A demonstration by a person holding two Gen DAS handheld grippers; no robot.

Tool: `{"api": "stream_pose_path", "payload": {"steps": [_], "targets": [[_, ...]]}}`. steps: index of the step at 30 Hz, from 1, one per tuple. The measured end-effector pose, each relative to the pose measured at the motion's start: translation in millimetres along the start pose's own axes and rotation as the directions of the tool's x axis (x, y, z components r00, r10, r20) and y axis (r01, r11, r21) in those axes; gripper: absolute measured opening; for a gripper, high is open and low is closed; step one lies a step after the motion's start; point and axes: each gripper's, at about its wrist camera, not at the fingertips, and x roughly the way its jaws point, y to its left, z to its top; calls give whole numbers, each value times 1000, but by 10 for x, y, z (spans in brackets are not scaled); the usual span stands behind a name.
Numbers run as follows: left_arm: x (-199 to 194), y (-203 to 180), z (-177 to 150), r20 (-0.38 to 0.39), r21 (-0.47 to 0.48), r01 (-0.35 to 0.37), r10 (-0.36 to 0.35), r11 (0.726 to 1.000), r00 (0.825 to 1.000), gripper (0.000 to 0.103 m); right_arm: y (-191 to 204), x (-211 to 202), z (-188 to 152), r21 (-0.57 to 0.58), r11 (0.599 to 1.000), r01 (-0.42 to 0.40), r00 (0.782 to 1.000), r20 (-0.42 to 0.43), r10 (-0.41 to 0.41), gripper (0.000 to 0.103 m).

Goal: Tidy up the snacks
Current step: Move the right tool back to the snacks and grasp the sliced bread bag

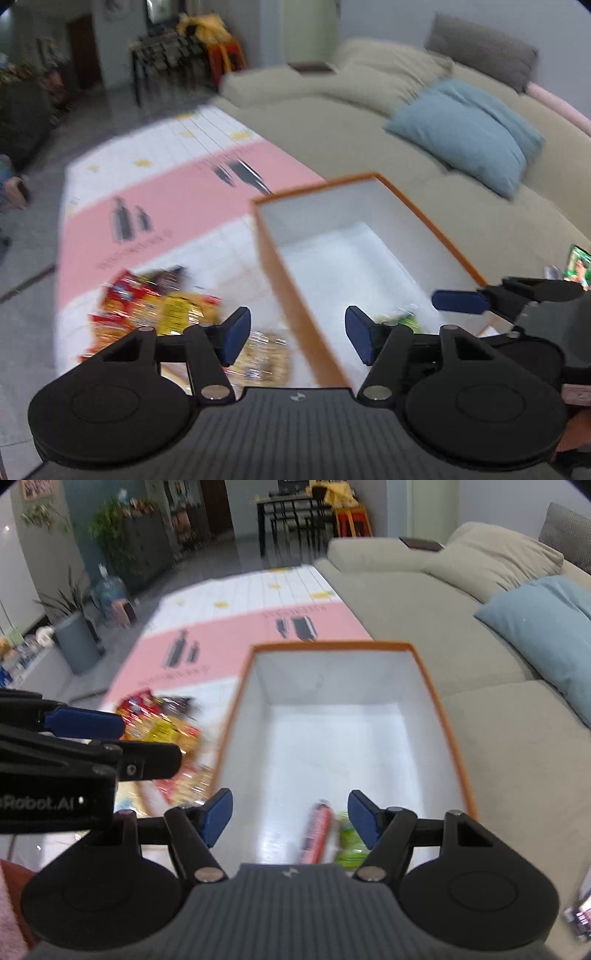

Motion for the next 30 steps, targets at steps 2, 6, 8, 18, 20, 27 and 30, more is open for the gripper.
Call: {"api": "stream_pose_path", "payload": {"steps": [2,6,8,18,20,27,30], "targets": [[-101,176,-106,40,-50,-13,15,999,999,68,152,-44,-39,-5,1000,-16,999,36,16,68],[-164,639,-309,34,-233,21,-13,972,999,68,433,-95,-108,-9,998,-64,994,92,64,68],[-166,823,-443,12,-274,-14,18,962,1000,67,571,-97,-140,-8,995,-98,989,111,98,68],[-87,1481,-972,-71,-330,-123,106,936,992,68,1237,250,-314,-107,977,-182,982,33,187,68],[-33,1583,-1047,-83,-336,-104,81,936,993,68,1327,337,-356,-117,974,-192,981,9,194,68],[252,1644,-1157,-128,-192,-65,40,979,991,78,1513,718,-457,-157,970,-184,981,-91,172,54],[406,1685,-1182,-167,-142,-50,26,989,986,78,1537,873,-478,-155,972,-178,978,-133,158,53]]}}
